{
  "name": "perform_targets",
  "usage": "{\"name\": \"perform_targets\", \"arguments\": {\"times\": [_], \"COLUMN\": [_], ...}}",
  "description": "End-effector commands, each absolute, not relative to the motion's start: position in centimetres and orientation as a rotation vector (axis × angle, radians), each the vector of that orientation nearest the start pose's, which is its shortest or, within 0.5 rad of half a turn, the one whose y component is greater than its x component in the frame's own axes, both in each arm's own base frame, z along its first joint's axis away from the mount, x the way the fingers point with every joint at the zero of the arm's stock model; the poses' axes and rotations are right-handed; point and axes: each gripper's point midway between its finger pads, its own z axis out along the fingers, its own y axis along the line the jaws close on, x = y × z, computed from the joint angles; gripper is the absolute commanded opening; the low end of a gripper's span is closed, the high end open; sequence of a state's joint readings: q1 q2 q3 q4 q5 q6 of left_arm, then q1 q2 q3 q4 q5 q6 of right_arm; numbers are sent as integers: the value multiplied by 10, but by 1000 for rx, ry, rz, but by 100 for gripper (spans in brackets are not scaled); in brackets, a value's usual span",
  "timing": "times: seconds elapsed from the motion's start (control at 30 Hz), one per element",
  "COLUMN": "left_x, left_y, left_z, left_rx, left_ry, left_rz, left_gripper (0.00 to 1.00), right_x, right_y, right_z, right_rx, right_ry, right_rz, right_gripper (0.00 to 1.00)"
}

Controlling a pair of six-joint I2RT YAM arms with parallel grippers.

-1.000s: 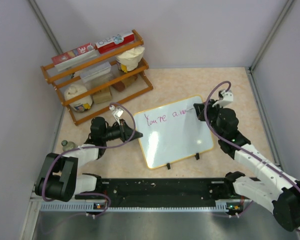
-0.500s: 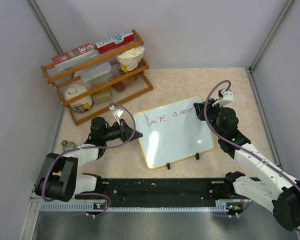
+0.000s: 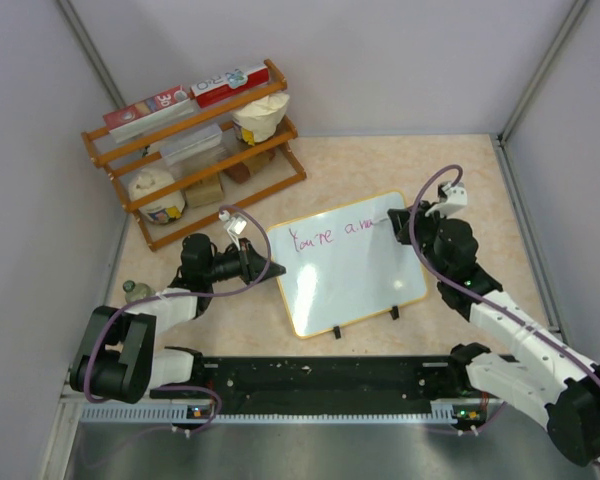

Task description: Write a sentence on the whiteboard

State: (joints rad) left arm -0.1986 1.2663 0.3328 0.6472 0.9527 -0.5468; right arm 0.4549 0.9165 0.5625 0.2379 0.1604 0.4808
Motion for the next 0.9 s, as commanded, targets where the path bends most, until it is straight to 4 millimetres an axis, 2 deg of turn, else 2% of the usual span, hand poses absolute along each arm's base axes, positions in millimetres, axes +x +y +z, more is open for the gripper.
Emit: {"name": "perform_targets", "arguments": {"times": [0.0, 0.17, 0.47, 0.77, 0.87], "left_x": [252, 252, 252, 252, 252], "left_y": [-204, -204, -204, -204, -204], "left_z": [129, 128, 128, 128, 128], "left_rx": [439, 436, 439, 436, 436], "left_ry": [1863, 1866, 1864, 1864, 1866], "left_rz": [-1278, -1277, -1279, -1276, -1277], "left_gripper": [0, 0, 0, 0, 0], "right_x": [319, 319, 319, 306, 303], "right_y": [139, 138, 135, 128, 127], "right_z": [211, 213, 230, 277, 287], "right_rx": [145, 151, 162, 175, 167], "right_ry": [1758, 1755, 1714, 1599, 1584], "right_rz": [521, 515, 520, 560, 559], "right_gripper": [0, 0, 0, 0, 0]}}
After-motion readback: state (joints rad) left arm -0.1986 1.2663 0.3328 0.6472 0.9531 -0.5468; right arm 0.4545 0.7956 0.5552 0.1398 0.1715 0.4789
